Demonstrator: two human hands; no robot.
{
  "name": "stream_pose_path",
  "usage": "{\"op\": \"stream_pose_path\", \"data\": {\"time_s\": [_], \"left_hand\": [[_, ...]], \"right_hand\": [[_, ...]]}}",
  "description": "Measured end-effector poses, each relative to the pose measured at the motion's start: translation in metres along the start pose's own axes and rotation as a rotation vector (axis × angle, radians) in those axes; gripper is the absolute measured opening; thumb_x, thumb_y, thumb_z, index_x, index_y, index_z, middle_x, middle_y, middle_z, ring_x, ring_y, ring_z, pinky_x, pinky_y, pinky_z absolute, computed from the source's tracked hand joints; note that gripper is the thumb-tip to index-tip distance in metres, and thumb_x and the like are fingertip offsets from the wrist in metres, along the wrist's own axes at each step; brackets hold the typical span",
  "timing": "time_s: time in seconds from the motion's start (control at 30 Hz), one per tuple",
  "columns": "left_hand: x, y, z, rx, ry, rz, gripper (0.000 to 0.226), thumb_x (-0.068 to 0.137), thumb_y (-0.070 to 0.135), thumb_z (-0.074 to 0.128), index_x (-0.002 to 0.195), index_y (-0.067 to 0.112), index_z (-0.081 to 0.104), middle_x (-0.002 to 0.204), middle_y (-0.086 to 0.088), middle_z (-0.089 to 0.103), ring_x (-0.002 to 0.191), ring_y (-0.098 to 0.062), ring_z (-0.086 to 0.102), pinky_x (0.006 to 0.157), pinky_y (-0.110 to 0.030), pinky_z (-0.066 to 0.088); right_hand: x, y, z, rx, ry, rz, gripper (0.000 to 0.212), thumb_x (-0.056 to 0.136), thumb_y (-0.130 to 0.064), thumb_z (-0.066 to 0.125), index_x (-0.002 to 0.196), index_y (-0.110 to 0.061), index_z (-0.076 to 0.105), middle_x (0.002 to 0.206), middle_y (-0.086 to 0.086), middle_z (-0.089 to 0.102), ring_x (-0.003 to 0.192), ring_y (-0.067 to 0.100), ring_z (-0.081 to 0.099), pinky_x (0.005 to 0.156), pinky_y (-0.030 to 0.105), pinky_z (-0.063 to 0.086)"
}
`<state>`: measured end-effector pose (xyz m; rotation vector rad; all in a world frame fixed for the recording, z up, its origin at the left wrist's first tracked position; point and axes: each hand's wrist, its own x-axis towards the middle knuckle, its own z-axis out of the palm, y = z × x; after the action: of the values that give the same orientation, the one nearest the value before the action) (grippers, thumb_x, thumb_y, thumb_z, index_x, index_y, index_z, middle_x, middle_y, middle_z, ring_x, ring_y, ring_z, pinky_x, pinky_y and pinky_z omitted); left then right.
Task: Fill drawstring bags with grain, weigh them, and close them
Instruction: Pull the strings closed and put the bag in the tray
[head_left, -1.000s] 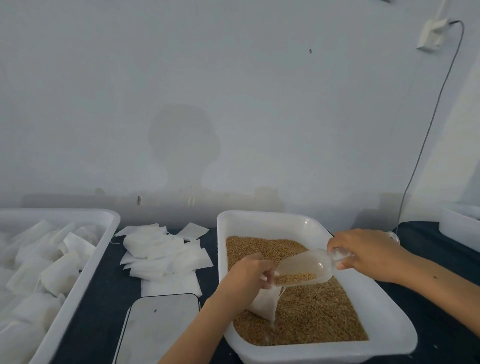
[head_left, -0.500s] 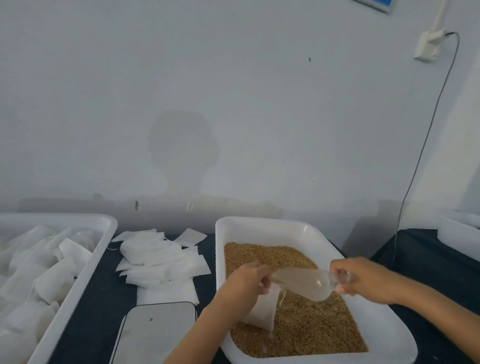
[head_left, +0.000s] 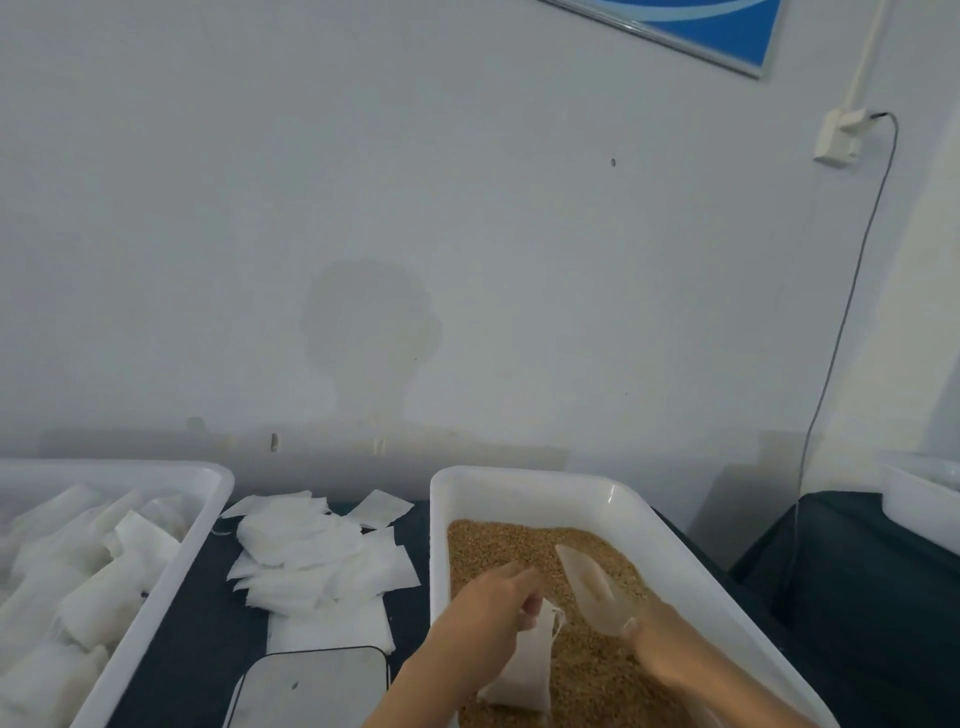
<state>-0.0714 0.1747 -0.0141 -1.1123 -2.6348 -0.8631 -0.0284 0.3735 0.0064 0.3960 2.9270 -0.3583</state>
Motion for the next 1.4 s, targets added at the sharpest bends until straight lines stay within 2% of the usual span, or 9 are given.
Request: {"op": "stream_pose_path", "data": {"time_s": [0.1, 0.2, 0.37, 0.5, 0.7, 0.83, 1.07, 1.23, 1.4], "left_hand": [[-0.001, 0.000, 0.001, 0.004, -0.025, -0.017, 0.021, 0.092, 0.002, 0.049, 0.086, 0.021, 0.042, 0.092, 0.007, 0.046, 0.086, -0.010, 0.044, 0.073, -0.018, 0.034], [0.000, 0.001, 0.001, 0.011, -0.040, -0.034, 0.025, 0.091, -0.001, 0.048, 0.085, 0.021, 0.041, 0.092, 0.006, 0.048, 0.085, -0.011, 0.044, 0.074, -0.022, 0.037], [-0.003, 0.001, 0.003, 0.012, -0.038, -0.048, 0.023, 0.089, -0.003, 0.048, 0.088, 0.019, 0.045, 0.094, 0.001, 0.053, 0.087, -0.015, 0.048, 0.076, -0.028, 0.043], [-0.003, 0.001, 0.002, 0.013, -0.029, -0.041, 0.027, 0.087, -0.007, 0.048, 0.086, 0.020, 0.042, 0.089, 0.005, 0.050, 0.081, -0.012, 0.046, 0.076, -0.030, 0.046], [-0.003, 0.002, 0.001, 0.004, -0.048, -0.059, 0.025, 0.090, -0.002, 0.048, 0.086, 0.022, 0.041, 0.094, 0.000, 0.055, 0.085, -0.014, 0.047, 0.077, -0.031, 0.045], [-0.003, 0.001, 0.000, -0.025, -0.054, -0.111, 0.024, 0.089, -0.002, 0.048, 0.087, 0.022, 0.043, 0.087, 0.007, 0.049, 0.081, -0.013, 0.045, 0.072, -0.029, 0.043], [-0.010, 0.009, -0.018, -0.353, 0.107, -0.181, 0.024, 0.091, 0.007, 0.052, 0.077, 0.024, 0.046, 0.081, 0.007, 0.051, 0.074, -0.010, 0.046, 0.068, -0.021, 0.040], [-0.038, 0.010, -0.045, -0.821, 0.402, -0.236, 0.032, 0.085, 0.010, 0.068, 0.104, 0.016, 0.043, 0.095, 0.002, 0.053, 0.077, -0.006, 0.053, 0.070, -0.017, 0.047], [-0.072, 0.011, -0.078, -0.842, 0.379, -0.139, 0.028, 0.086, 0.013, 0.065, 0.113, 0.010, 0.058, 0.103, 0.000, 0.068, 0.097, -0.020, 0.065, 0.082, -0.029, 0.054]], "right_hand": [[0.003, -0.005, 0.018, -0.084, -0.013, 0.031, 0.047, 0.102, -0.017, 0.029, 0.149, -0.012, 0.024, 0.150, 0.012, 0.034, 0.132, 0.024, 0.040, 0.111, 0.036, 0.031], [0.002, -0.008, 0.021, -0.190, -0.031, 0.080, 0.054, 0.101, -0.018, 0.032, 0.151, -0.013, 0.013, 0.157, 0.012, 0.015, 0.142, 0.029, 0.023, 0.116, 0.041, 0.021], [0.001, -0.005, 0.004, -0.069, 0.097, -0.123, 0.050, 0.092, -0.021, 0.053, 0.135, -0.017, 0.029, 0.138, 0.002, 0.034, 0.120, 0.018, 0.035, 0.103, 0.034, 0.037], [-0.011, -0.016, 0.001, 0.364, -0.165, -0.287, 0.069, 0.077, -0.019, 0.076, 0.130, -0.033, 0.035, 0.121, -0.019, 0.047, 0.115, 0.001, 0.045, 0.095, 0.019, 0.042], [-0.006, -0.035, 0.011, 0.498, -0.010, -0.297, 0.031, 0.081, 0.001, 0.068, 0.107, -0.015, 0.062, 0.102, -0.002, 0.064, 0.087, 0.007, 0.061, 0.072, 0.020, 0.055], [-0.005, -0.041, 0.015, 0.512, -0.072, -0.268, 0.022, 0.080, -0.011, 0.072, 0.097, 0.001, 0.063, 0.093, 0.015, 0.064, 0.075, 0.010, 0.054, 0.067, 0.022, 0.045], [-0.009, -0.043, 0.013, 0.723, 0.017, -0.280, 0.003, 0.086, -0.008, 0.065, 0.084, -0.007, 0.063, 0.072, -0.004, 0.065, 0.065, 0.014, 0.058, 0.057, 0.023, 0.042], [-0.033, -0.069, -0.013, 0.788, 0.248, -0.418, 0.030, 0.089, -0.002, 0.060, 0.064, -0.014, 0.046, 0.054, -0.010, 0.056, 0.061, 0.013, 0.056, 0.051, 0.025, 0.044], [-0.069, -0.119, -0.031, 0.902, 0.353, -0.538, 0.020, 0.092, -0.012, 0.057, 0.074, -0.007, 0.050, 0.071, 0.011, 0.063, 0.071, 0.030, 0.064, 0.061, 0.040, 0.050]]}}
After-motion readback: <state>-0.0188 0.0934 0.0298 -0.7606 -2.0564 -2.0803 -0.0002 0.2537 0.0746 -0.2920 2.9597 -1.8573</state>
